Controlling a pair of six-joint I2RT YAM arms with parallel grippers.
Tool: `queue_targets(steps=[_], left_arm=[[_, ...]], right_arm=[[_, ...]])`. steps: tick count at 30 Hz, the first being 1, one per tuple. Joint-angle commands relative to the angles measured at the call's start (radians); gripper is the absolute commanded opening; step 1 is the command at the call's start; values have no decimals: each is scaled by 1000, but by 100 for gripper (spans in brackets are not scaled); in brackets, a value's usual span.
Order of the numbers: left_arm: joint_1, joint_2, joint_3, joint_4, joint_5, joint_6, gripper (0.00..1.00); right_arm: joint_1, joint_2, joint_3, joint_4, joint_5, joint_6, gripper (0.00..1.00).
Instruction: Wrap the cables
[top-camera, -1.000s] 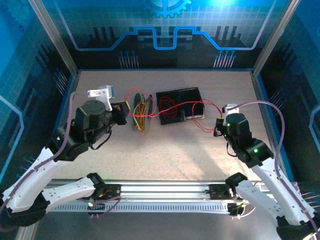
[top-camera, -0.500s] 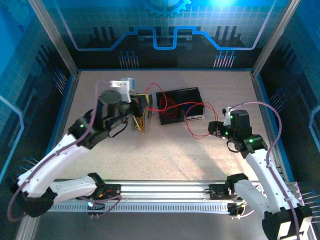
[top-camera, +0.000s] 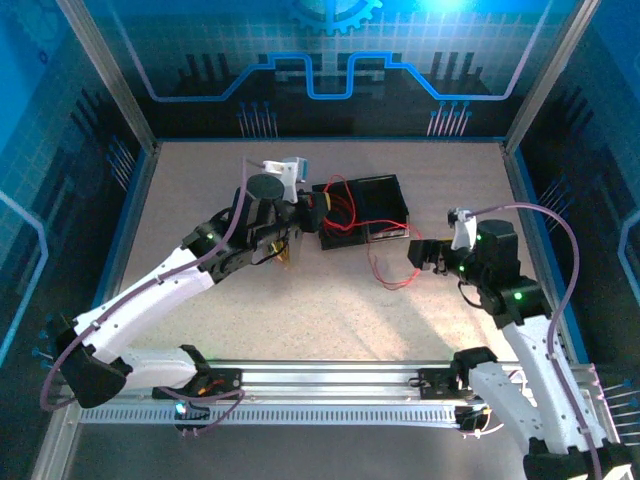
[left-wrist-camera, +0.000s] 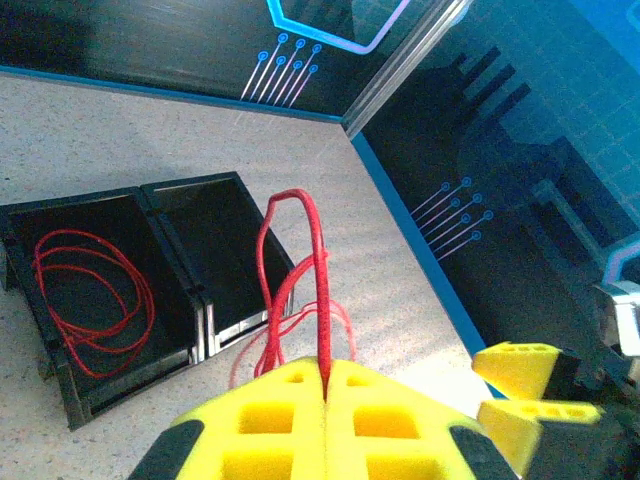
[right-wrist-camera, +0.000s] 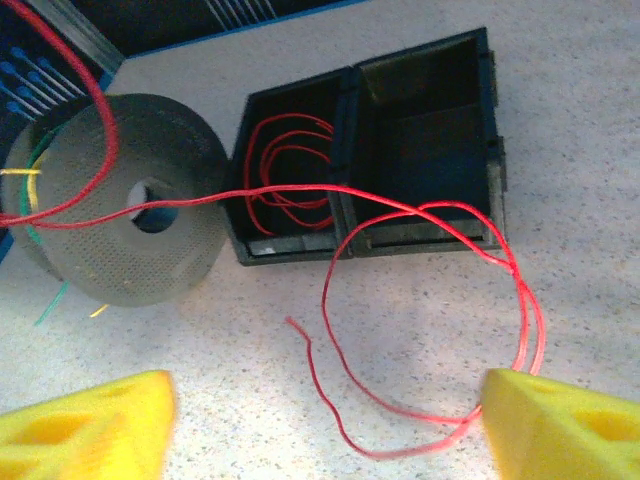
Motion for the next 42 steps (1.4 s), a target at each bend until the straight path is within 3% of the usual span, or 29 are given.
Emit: queue_targets(steps=[1,10,20,27,42], left_arm=[[-7,-31,1,8,7,6,0],[-8,-134,-45,-39,66,108,0],[-9,-198,-68,-72,96,196,0],[-8,-219,-73,-79,110,204,0],[-8,-242,-75,-93,169,204,0]], right_arm=[[-37,67,12,-37,-20,-1,66],[-126,167,-12,16,-120,5,41],[-205,248,21,27,-298,-4,43],[-193,271,15,39,-313,9,31],[-168,317,-2,56,-276,-3,29]])
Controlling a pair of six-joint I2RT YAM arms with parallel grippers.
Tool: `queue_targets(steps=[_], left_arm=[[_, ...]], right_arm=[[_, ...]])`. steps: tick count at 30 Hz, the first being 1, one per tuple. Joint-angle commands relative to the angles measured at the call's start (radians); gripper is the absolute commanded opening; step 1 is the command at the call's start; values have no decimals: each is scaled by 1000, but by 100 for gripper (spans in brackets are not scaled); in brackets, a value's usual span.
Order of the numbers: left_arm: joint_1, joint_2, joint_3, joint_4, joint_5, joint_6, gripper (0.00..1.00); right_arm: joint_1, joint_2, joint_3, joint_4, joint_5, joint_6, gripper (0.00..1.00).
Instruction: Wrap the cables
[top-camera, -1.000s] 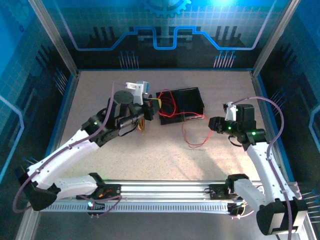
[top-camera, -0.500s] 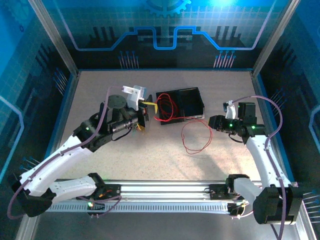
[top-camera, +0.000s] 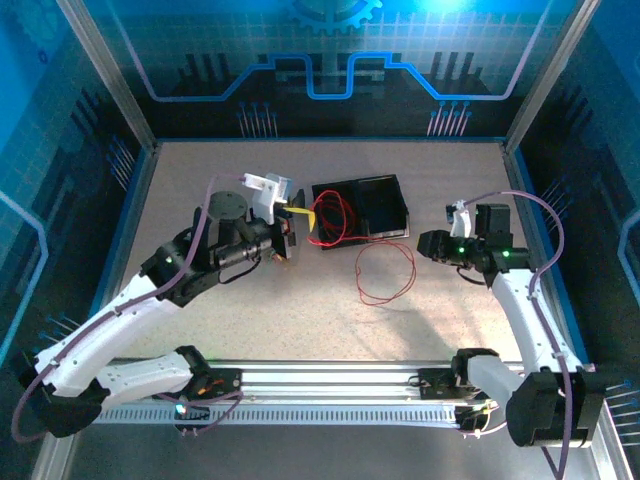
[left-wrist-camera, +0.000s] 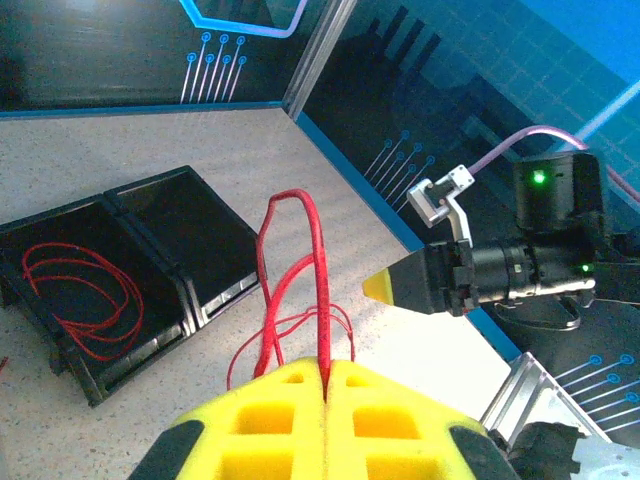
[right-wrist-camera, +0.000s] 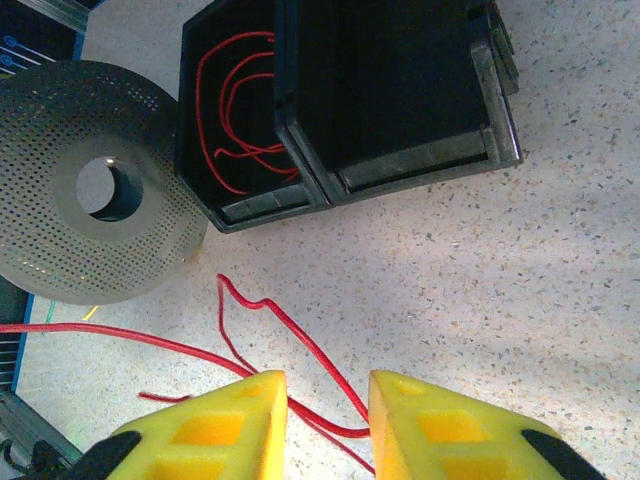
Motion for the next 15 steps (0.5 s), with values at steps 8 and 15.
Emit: queue_targets(steps=[8,15], left_arm=[[-5,-22,4,-12,42,26,0],[-5,-28,6,-15,47,28,0]], right_arm=[[58,72,7,24,-5,-16,29],[87,85,4,19,-11,-24,28]])
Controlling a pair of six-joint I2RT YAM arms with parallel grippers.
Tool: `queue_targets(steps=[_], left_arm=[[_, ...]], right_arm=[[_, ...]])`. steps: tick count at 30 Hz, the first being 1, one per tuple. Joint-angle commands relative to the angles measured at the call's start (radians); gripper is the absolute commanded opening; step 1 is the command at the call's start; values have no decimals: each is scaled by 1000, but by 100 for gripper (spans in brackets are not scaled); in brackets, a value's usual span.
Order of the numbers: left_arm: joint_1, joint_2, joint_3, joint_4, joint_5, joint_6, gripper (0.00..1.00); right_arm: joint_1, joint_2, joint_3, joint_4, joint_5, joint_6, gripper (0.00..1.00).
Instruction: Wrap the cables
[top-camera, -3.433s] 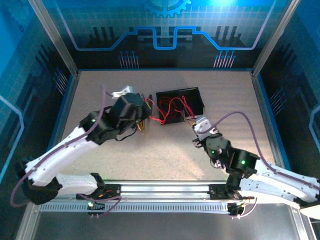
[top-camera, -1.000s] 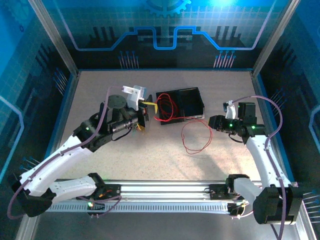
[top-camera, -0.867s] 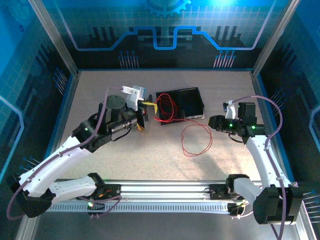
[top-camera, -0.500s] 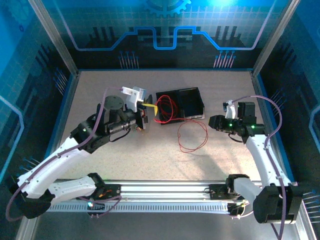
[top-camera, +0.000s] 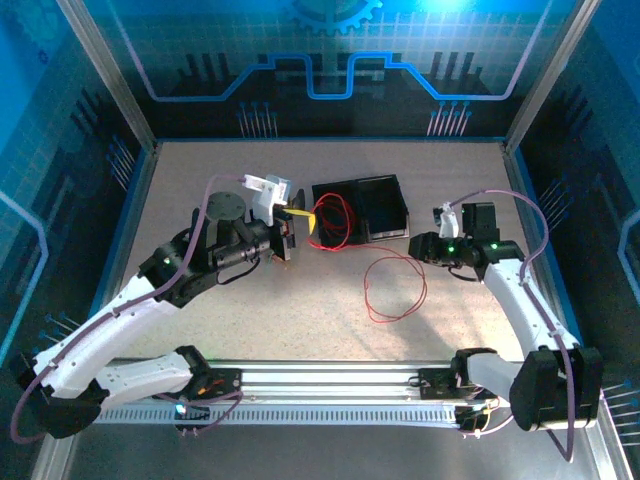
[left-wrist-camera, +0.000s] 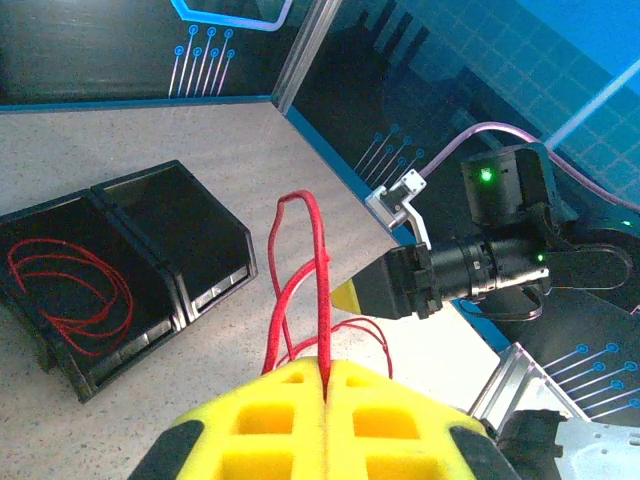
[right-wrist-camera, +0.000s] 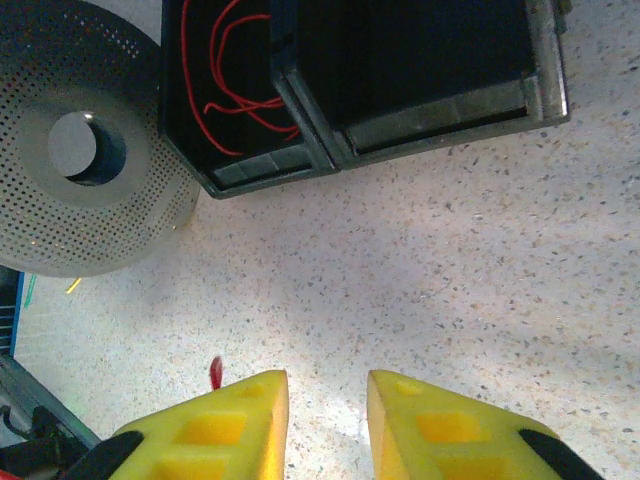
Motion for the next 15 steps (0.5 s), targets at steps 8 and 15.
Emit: queue_targets(steps=[8,15], left_arm=[[-5,-25,1,-5,29,29,0],[-4,-29,-2,0,30,33,0]], right_arm=[[42,22,0,21,-54,-16,28],[64,57,-6,11,-71,-26,28]])
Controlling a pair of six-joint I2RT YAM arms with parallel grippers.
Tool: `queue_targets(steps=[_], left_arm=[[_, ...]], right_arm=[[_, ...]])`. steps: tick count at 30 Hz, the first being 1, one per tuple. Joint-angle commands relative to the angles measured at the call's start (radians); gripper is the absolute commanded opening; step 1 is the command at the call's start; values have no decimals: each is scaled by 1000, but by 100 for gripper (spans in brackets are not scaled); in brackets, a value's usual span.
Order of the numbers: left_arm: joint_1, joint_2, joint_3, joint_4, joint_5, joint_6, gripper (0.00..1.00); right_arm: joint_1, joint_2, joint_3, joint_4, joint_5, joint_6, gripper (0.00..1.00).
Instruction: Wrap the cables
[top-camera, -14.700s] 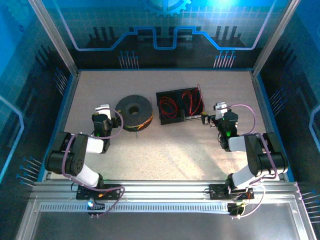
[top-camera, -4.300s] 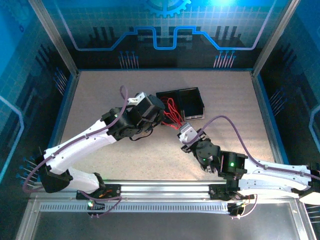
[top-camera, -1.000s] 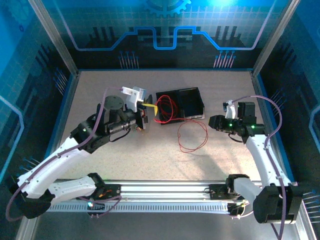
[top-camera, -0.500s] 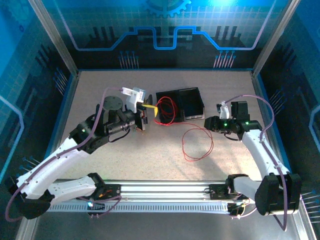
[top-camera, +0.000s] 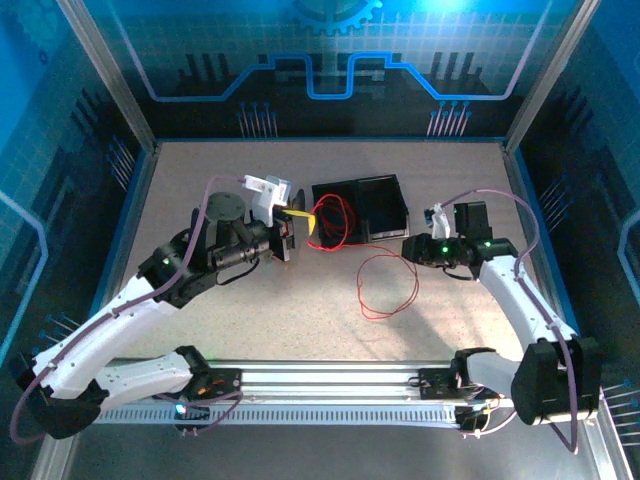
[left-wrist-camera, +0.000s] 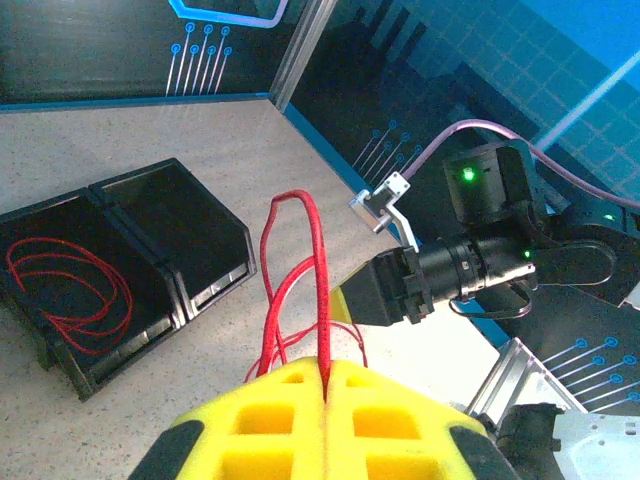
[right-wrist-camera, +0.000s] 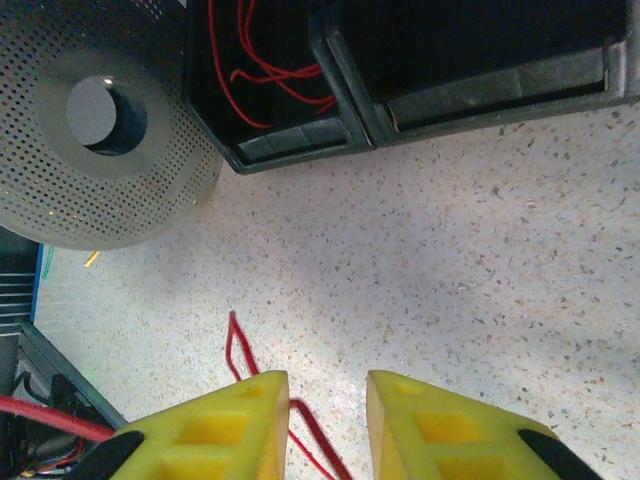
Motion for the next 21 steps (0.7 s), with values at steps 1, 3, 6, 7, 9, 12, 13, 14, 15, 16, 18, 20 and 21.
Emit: queue_targets(steps=[1,3,6,7,9,12,13,14,15,16,18,20,21], left_arm=[[-6,-26,-2,6,22,22,0],[-6,-29,-2,6,20,24,0],[-6,-36,-2,6,17,29,0],[-6,-39,-2,5,15,31,0],[-5,-44,-3,6,14,35,0],[-6,-52,-6,3,12,46,0],[-6,-55,-8,5,11,51,0],[-5,-60,-11,6,9,62,0],[-5,-65,-15,9,9,74,0],[-6,-71,-21,17,14,92,0],[-4,-79,-29,24,47,138,0],[-3,-81,-25,24,102,195,0],[0,-78,-21,21,118,213,0]], right_arm=[[24,18,-8,-5,-30,-23,27],[33,24,-12,-11,-20,-26,26],[49,28,-15,-15,-13,-28,24],[53,31,-15,-17,-10,-28,24],[62,34,-15,-20,-9,-31,24],[73,38,-18,-20,-20,-29,25],[74,38,-21,-16,-32,-25,25],[75,36,-26,-13,-45,-22,26],[75,34,-30,-6,-61,-17,26],[75,29,-37,3,-80,-10,27],[76,18,-46,16,-111,1,28],[76,6,-52,20,-130,10,30],[76,2,-52,20,-137,13,32]])
